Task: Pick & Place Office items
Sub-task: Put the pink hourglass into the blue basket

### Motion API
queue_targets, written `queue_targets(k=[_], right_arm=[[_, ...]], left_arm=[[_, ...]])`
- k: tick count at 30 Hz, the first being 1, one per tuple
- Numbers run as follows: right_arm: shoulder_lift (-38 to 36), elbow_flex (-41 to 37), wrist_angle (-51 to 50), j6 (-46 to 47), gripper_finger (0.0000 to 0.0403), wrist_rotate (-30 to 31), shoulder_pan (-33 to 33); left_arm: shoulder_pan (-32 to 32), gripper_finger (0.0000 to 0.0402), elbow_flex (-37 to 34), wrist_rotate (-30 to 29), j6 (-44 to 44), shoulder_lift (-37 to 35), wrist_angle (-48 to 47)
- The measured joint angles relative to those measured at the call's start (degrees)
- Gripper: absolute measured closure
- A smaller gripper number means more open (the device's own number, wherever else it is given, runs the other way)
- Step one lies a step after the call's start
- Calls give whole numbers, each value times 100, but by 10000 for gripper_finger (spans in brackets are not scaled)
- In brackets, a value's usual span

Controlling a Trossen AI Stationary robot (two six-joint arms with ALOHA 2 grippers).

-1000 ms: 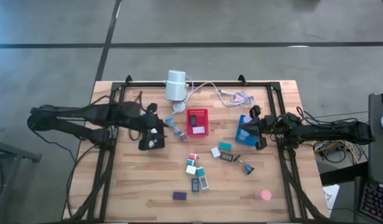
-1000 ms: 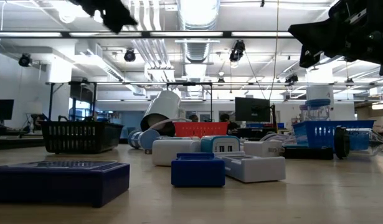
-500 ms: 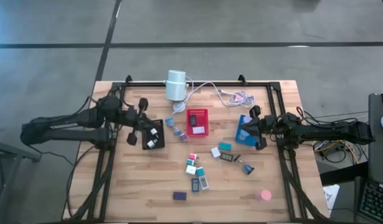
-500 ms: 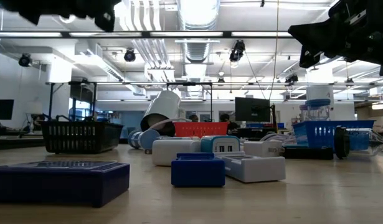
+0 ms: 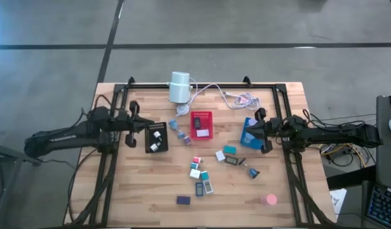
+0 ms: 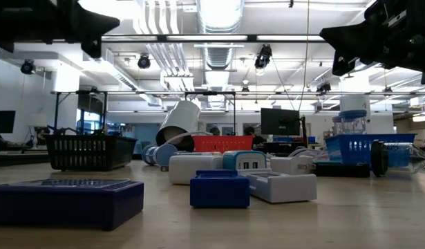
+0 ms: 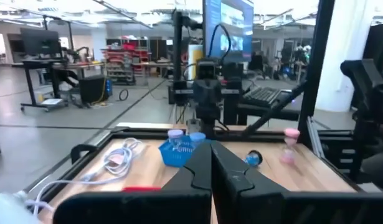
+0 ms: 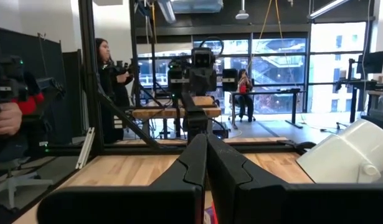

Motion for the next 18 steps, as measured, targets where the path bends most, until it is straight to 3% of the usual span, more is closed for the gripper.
queue_targets(k=[8, 18], right_arm=[[0, 0, 7, 11, 394, 9, 1], [0, 1, 17, -11, 394, 164, -1]], left_arm=[[26, 401, -707, 2, -339, -740, 584], [74, 401, -1050, 10, 331, -1133, 371]])
